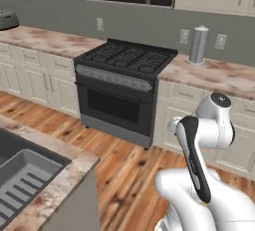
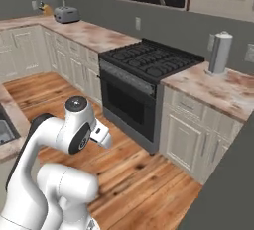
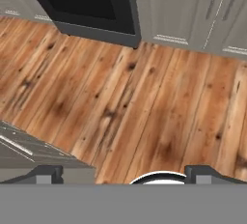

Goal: Place the onion and lemon inside the fridge drawer. Close the drawer after placing the vegetables.

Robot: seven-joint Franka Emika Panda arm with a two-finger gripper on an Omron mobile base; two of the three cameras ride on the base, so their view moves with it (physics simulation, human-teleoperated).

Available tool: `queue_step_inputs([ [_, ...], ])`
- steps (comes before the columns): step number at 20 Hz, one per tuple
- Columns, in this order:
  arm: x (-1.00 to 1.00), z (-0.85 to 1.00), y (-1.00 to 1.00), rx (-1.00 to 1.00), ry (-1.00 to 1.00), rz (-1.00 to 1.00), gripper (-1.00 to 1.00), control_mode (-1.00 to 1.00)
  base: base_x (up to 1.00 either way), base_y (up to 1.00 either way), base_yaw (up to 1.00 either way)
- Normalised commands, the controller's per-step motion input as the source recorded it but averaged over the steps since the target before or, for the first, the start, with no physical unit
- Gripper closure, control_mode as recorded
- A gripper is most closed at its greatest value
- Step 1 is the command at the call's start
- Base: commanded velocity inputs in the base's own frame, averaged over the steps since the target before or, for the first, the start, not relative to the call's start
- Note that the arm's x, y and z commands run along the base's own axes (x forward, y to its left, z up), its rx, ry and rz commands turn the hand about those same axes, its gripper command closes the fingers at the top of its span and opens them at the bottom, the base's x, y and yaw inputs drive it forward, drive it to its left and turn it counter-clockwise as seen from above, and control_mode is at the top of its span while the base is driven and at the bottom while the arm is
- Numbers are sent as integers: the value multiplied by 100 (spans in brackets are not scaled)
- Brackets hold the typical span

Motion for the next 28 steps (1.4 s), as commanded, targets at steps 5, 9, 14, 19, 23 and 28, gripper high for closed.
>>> queue_step_inputs([
  [5,0,0,0,0,0,0,-100,100,100,-57,43],
  [9,0,0,0,0,0,0,-100,100,100,-55,43],
  [14,0,0,0,0,0,0,-100,100,100,-45,43],
  [19,0,0,0,0,0,0,-100,100,100,-10,46],
  [23,0,0,0,0,0,0,-100,100,100,0,47],
  [28,0,0,0,0,0,0,-100,100,100,-1,45],
])
